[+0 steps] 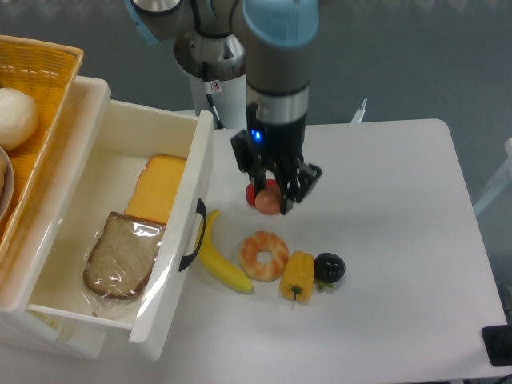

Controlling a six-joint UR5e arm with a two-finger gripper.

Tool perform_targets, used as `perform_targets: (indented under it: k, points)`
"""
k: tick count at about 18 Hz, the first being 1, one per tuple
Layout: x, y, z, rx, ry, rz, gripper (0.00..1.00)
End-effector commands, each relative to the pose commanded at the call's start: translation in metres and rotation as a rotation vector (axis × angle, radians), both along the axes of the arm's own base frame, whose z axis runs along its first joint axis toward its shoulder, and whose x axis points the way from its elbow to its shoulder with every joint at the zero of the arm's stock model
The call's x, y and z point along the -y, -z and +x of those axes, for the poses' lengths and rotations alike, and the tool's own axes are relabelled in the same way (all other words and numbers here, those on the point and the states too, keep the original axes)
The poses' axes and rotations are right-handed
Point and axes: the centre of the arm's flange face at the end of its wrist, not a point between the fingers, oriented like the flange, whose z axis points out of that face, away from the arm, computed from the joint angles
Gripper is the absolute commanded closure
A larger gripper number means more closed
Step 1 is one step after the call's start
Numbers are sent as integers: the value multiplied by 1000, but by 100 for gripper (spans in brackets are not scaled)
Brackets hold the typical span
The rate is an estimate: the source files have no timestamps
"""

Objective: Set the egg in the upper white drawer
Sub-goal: 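Lift the egg and carry it over the open white drawer, then lower the egg into the drawer beside the cheese slice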

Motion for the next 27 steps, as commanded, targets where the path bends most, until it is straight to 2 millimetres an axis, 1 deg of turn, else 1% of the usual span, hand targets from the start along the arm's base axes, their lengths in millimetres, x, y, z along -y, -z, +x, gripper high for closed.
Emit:
perform_targets:
  k: [3,7,10,13,16,20,22,25,27]
  points:
    - [0,-10,15,-3,20,8,67]
    - [-24,-10,55,7,100,10,67]
    - [-38,-4,84,17,158,-2,67]
    - [-48,6,106,29,202,-14,67]
    - [-58,15,121,39,237,-26,67]
    - [-67,21,144,48,282,-37,67]
    - [-68,29,149,54,294,-46,67]
    - [-77,45,160,73,318,-68,67]
    - [-81,54,161,83,327,-79,67]
